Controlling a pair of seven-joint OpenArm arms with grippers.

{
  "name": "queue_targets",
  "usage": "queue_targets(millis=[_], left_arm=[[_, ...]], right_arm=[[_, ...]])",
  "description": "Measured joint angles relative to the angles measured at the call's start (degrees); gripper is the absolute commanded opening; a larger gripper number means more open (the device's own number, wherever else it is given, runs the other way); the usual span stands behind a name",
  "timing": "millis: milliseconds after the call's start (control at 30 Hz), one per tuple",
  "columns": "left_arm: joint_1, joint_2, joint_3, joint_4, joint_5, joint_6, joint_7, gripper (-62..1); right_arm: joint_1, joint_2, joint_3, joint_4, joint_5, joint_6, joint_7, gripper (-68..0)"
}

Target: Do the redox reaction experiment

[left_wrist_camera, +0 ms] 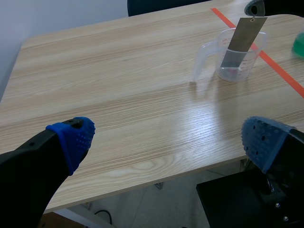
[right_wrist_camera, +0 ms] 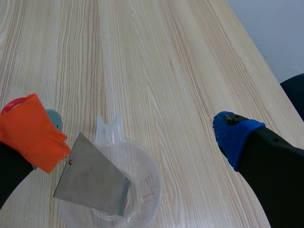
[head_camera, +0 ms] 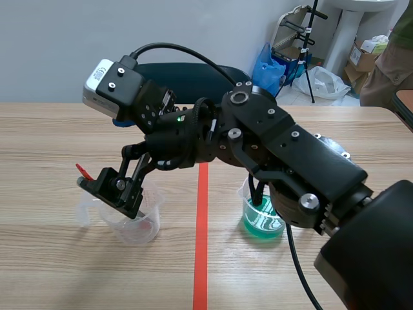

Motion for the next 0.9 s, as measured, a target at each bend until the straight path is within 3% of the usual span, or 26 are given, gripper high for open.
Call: queue_targets(millis=[600,900], left_arm=[[0.00,0.00,0.00,0.00,0.00,0.00,0.00,1.4],[0.00,0.02,0.00,0.00,0.00,0.00,0.00,1.4]], right_arm=[[0.00,0.00,-0.04,0.00,0.02,0.00,0.00,0.4],[-1.33,0.02,-4.37,0.00,0.04,0.00,-0.04,0.4]])
